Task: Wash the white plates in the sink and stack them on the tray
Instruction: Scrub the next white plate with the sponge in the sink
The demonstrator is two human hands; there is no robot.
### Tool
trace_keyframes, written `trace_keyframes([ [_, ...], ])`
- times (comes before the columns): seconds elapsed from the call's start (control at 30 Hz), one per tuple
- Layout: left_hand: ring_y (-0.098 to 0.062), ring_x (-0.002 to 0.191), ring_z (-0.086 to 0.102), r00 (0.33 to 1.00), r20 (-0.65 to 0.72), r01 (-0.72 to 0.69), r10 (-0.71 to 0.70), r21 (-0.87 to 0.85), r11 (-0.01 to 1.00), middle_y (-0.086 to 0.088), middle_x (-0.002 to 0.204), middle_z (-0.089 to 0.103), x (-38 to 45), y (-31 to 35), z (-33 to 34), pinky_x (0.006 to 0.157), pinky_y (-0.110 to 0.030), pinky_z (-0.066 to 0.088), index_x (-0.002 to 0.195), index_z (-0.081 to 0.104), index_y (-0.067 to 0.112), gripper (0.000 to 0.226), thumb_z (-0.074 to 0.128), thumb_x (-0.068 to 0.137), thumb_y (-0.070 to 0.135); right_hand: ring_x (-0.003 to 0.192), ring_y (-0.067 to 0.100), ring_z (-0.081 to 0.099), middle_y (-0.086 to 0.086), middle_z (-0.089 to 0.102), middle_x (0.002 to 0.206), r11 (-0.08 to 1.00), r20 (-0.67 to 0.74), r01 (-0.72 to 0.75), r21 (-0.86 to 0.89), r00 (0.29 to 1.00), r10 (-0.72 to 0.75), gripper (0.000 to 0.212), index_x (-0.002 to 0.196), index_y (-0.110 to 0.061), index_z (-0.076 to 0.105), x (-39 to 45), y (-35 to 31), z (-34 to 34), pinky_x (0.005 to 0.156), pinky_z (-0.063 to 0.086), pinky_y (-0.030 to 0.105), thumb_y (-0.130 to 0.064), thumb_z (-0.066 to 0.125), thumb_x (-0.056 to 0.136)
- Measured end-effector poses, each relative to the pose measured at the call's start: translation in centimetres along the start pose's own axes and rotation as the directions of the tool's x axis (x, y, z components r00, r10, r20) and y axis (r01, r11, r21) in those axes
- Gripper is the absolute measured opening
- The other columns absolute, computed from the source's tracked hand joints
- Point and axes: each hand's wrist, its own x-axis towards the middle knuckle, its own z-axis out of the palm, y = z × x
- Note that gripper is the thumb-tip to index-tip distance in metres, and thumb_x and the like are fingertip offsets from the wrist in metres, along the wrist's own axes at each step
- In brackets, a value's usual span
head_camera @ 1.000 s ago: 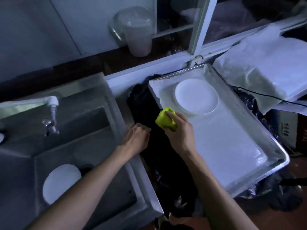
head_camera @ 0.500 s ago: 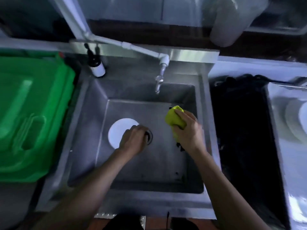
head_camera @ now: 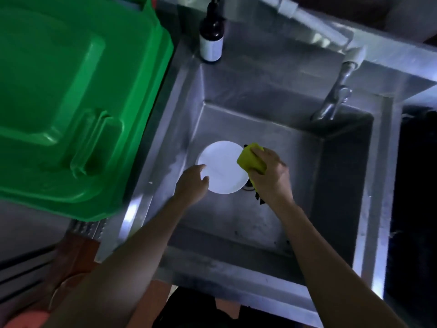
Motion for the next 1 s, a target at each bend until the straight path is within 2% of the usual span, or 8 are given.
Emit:
trace_keyframes([
  [0.1,-0.024,0.138,0.048,0.999,0.001,0.042,-0.042,-0.021,0.999,-0.004,0.151,0.051,2.0,-1.3,0.5,0.11,-0.043,0.043,0.149,0.046,0.016,0.051,0.053,0.1,0.028,0.112,0.024,0.059,-0.001,0.057,0.138,1.0,0.037,-0.008,-0.007,0.999,0.009,0.055,0.131,-0.026,0.062,1.7,0.6,2.3,0.086,0.044,0.024,-0.008,0.068,0.079],
  [0.2,-0.027,0.117,0.061,0.996,-0.028,0.077,-0.08,-0.073,0.994,-0.008,0.131,0.065,4.1,-2.1,0.9,0.089,-0.041,0.054,0.139,0.056,0.014,0.044,0.052,0.096,0.023,0.111,0.023,0.06,-0.001,0.059,0.136,1.0,0.063,-0.013,-0.023,0.998,0.014,0.055,0.13,-0.027,0.064,3.4,1.4,4.2,0.086,0.042,0.021,-0.009,0.069,0.078],
  [0.27,-0.029,0.108,0.063,0.994,-0.033,0.101,-0.104,-0.092,0.991,-0.011,0.119,0.068,5.3,-2.4,1.6,0.08,-0.039,0.055,0.131,0.06,0.012,0.04,0.052,0.093,0.021,0.112,0.023,0.06,0.0,0.06,0.134,1.0,0.073,-0.007,-0.008,0.997,0.008,0.055,0.129,-0.026,0.065,4.4,2.1,5.3,0.089,0.043,0.022,-0.008,0.069,0.077],
  [0.4,-0.037,0.119,0.056,0.982,0.007,0.189,-0.189,-0.129,0.974,-0.021,0.128,0.062,7.4,-3.0,3.4,0.095,-0.048,0.048,0.132,0.056,0.003,0.043,0.054,0.093,0.02,0.117,0.024,0.059,-0.001,0.059,0.135,0.999,0.114,-0.008,-0.031,0.993,0.011,0.055,0.129,-0.03,0.064,5.9,3.4,7.0,0.096,0.05,0.037,-0.012,0.069,0.077],
  [0.53,-0.031,0.133,0.049,0.978,0.01,0.206,-0.207,-0.167,0.964,-0.016,0.142,0.056,8.7,-3.2,4.8,0.109,-0.038,0.04,0.147,0.047,0.007,0.053,0.055,0.096,0.018,0.118,0.025,0.059,0.0,0.06,0.135,1.0,0.141,0.015,-0.014,0.99,-0.013,0.055,0.129,-0.028,0.065,6.7,4.7,8.1,0.096,0.051,0.043,-0.012,0.071,0.077],
  [0.77,-0.032,0.125,0.055,0.95,-0.073,0.268,-0.305,-0.313,0.911,-0.02,0.133,0.062,9.9,-3.4,5.8,0.103,-0.041,0.043,0.132,0.059,0.002,0.043,0.057,0.09,0.013,0.114,0.029,0.061,0.004,0.062,0.132,1.0,0.132,0.019,-0.006,0.991,-0.018,0.054,0.127,-0.023,0.066,7.3,6.5,8.8,0.093,0.053,0.045,-0.009,0.073,0.075],
  [0.87,-0.023,0.128,0.056,0.923,-0.091,0.299,-0.373,-0.441,0.847,-0.011,0.14,0.061,9.9,-2.9,6.1,0.106,-0.033,0.043,0.138,0.059,0.008,0.049,0.059,0.089,0.012,0.114,0.028,0.062,0.003,0.063,0.131,1.0,0.12,-0.004,-0.004,0.993,0.004,0.055,0.127,-0.024,0.066,7.2,6.9,8.7,0.094,0.053,0.044,-0.009,0.072,0.074],
  [1.0,-0.02,0.128,0.056,0.896,-0.086,0.323,-0.436,-0.548,0.772,-0.008,0.142,0.06,10.2,-2.5,6.5,0.099,-0.024,0.039,0.139,0.058,0.014,0.052,0.06,0.087,0.013,0.113,0.025,0.061,0.0,0.062,0.132,0.999,0.118,-0.034,0.002,0.992,0.034,0.055,0.128,-0.027,0.065,6.9,7.7,8.3,0.095,0.052,0.04,-0.011,0.072,0.075],
])
